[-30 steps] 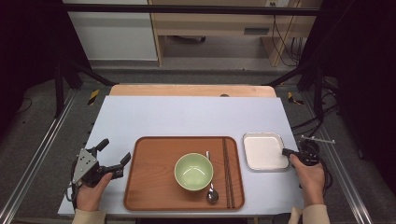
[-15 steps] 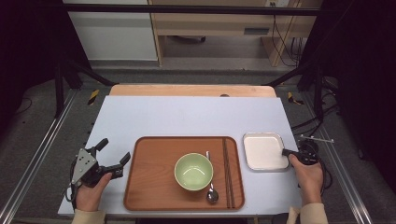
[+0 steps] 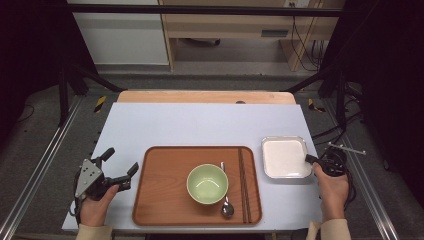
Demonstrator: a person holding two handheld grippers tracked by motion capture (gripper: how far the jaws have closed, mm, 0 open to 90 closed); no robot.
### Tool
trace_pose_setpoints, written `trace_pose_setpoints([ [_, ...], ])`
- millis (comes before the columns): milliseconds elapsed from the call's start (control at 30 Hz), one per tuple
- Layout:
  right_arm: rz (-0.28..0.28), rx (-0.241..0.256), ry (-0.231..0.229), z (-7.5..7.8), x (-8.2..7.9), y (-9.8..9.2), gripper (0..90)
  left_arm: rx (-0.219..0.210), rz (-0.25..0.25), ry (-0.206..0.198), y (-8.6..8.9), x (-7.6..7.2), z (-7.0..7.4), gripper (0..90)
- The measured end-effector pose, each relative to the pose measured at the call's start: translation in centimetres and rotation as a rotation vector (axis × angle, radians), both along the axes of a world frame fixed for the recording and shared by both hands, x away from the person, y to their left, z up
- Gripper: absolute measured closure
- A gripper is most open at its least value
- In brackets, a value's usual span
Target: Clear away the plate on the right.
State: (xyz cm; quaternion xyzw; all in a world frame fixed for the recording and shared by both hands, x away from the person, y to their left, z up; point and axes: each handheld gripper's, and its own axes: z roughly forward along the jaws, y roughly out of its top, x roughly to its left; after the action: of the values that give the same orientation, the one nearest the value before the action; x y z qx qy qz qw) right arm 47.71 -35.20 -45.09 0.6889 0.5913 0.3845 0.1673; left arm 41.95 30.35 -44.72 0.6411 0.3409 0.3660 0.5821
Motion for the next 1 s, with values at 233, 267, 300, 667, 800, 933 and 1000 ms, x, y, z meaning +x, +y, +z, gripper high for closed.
trace_pose_setpoints([
  [233, 0.005, -0.007, -0.073, 1.4, -0.5, 1.3, 89.3, 0.001, 0.010, 0.008, 0.1, 0.0, 0.0, 4.2],
  [267, 0.012, -0.007, -0.082, 1.5, -0.6, 1.4, 89.3, 0.001, 0.008, 0.008, 0.1, 0.0, 0.0, 4.3],
  [300, 0.015, -0.002, -0.095, 1.7, -0.6, 1.6, 89.3, 0.002, 0.008, 0.009, 0.0, 0.0, 0.0, 4.3],
  [667, 0.061, 0.008, -0.206, 4.8, -0.4, 4.7, 89.2, 0.019, -0.015, 0.008, -2.0, 0.3, 1.9, 3.9],
  [800, 0.094, 0.031, -0.237, 6.0, 0.5, 6.4, 89.3, 0.031, -0.039, 0.000, -3.5, 0.6, 3.0, 4.1],
  [933, 0.133, 0.042, -0.274, 7.3, 1.5, 9.0, 89.3, 0.064, -0.061, -0.013, -5.0, 1.3, 4.6, 4.6],
  [1000, 0.156, 0.050, -0.292, 8.0, 2.1, 10.6, 89.2, 0.075, -0.072, -0.037, -5.8, 1.8, 5.5, 5.2],
])
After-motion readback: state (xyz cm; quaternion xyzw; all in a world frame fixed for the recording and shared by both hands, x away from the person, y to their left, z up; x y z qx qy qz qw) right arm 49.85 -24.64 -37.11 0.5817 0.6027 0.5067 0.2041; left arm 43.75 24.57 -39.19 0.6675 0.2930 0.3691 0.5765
